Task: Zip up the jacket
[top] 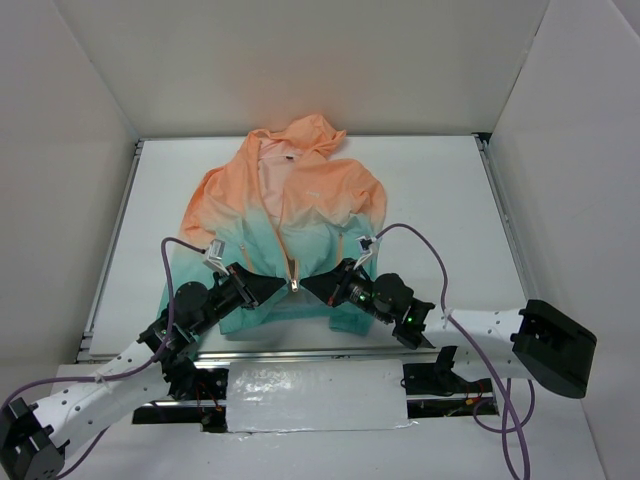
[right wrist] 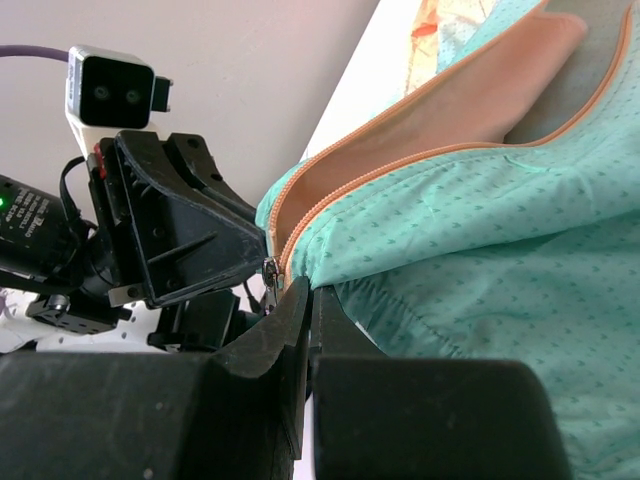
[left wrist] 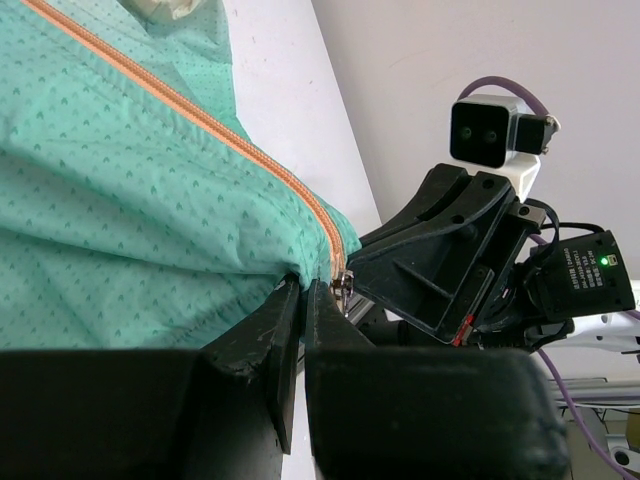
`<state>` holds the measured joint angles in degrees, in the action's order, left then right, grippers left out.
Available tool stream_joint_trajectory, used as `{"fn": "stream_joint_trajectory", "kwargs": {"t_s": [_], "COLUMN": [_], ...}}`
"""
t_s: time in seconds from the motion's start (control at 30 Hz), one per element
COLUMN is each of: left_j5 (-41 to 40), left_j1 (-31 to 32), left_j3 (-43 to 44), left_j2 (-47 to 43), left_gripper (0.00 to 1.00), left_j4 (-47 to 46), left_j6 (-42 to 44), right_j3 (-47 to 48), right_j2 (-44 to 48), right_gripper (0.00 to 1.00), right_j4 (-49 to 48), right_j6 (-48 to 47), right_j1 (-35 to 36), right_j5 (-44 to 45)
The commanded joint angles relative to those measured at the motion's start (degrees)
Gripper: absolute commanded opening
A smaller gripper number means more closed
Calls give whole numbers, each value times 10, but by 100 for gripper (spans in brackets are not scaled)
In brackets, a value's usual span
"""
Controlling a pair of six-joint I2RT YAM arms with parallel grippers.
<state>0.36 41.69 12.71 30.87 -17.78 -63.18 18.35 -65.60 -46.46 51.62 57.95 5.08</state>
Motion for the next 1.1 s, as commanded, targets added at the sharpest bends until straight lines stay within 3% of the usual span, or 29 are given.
{"fn": "stream_joint_trajectory", "kwargs": {"t_s": [0.0, 1.07], "left_j5": [10, 10], "left_j1": [-2, -2], "left_j3": [2, -1], "left_j2": [-5, 1], "left_gripper": [0, 0], "left_j4": [-38, -37], "left_j6": [0, -5], "right_j3": [20, 34], "right_j2": [-4, -13], "right_gripper": [0, 0], "right_j4": [-48, -58], "right_j6": [1, -5], "right_j1": [-6, -15], "right_j5": [-3, -12]}}
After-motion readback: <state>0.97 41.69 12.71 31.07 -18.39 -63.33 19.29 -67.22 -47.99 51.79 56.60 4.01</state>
